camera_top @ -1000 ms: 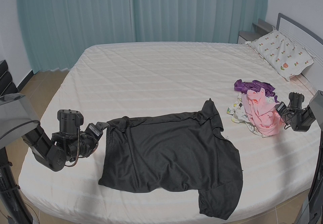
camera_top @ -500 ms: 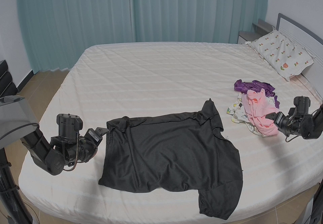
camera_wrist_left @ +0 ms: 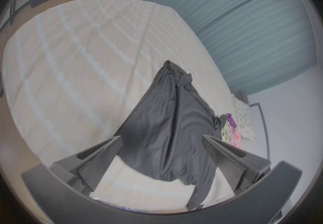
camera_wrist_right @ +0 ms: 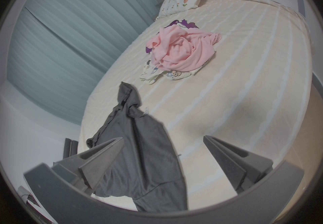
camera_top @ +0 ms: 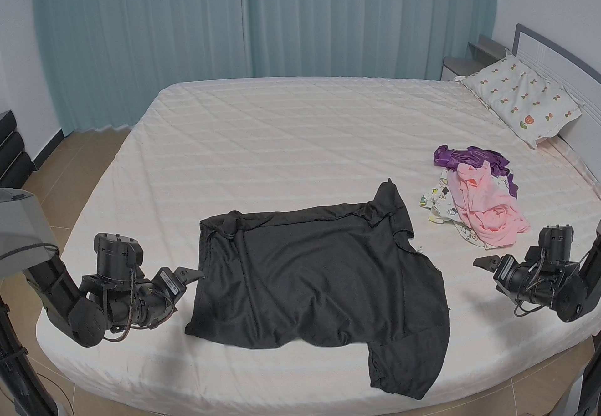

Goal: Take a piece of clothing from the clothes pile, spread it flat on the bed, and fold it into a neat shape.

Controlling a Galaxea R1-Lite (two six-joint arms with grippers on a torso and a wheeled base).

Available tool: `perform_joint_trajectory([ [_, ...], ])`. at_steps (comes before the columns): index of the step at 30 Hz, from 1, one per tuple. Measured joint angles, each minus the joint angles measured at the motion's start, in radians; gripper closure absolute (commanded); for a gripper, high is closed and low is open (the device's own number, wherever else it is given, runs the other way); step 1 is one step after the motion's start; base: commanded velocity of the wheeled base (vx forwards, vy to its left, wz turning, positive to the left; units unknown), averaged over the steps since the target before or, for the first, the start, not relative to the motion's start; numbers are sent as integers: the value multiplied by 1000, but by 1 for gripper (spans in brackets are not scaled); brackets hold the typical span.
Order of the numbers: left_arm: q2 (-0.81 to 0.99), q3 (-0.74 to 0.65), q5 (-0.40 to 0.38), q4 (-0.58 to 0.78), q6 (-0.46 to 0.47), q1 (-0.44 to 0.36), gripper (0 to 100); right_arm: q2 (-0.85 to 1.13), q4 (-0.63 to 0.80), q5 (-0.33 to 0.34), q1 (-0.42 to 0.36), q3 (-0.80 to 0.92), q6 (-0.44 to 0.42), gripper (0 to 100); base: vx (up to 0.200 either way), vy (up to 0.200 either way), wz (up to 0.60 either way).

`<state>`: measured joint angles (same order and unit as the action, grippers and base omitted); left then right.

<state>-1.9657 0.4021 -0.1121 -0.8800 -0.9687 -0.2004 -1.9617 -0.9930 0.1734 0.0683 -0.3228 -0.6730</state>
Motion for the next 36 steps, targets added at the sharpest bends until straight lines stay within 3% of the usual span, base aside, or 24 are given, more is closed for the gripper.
perform_joint_trajectory([
  [6,-53,-40,7,-45,77,1,0,-56,-276,-3,-61,124,-51,0,0,0,0],
  [11,-158,-49,64,-197,114,-8,0,-119,-409,-4,-119,202,-106,0,0,0,0],
  [22,-308,7,210,-231,157,-103,0,-223,-489,-11,-232,244,-168,0,0,0,0],
  [34,-352,15,256,-223,183,-117,0,-302,-560,-51,-268,270,-163,0,0,0,0],
  [35,-354,16,259,-223,183,-117,100,-304,-560,-51,-269,271,-163,0,0,0,0],
  [36,-356,17,261,-223,184,-118,100,-307,-560,-51,-270,272,-162,0,0,0,0],
])
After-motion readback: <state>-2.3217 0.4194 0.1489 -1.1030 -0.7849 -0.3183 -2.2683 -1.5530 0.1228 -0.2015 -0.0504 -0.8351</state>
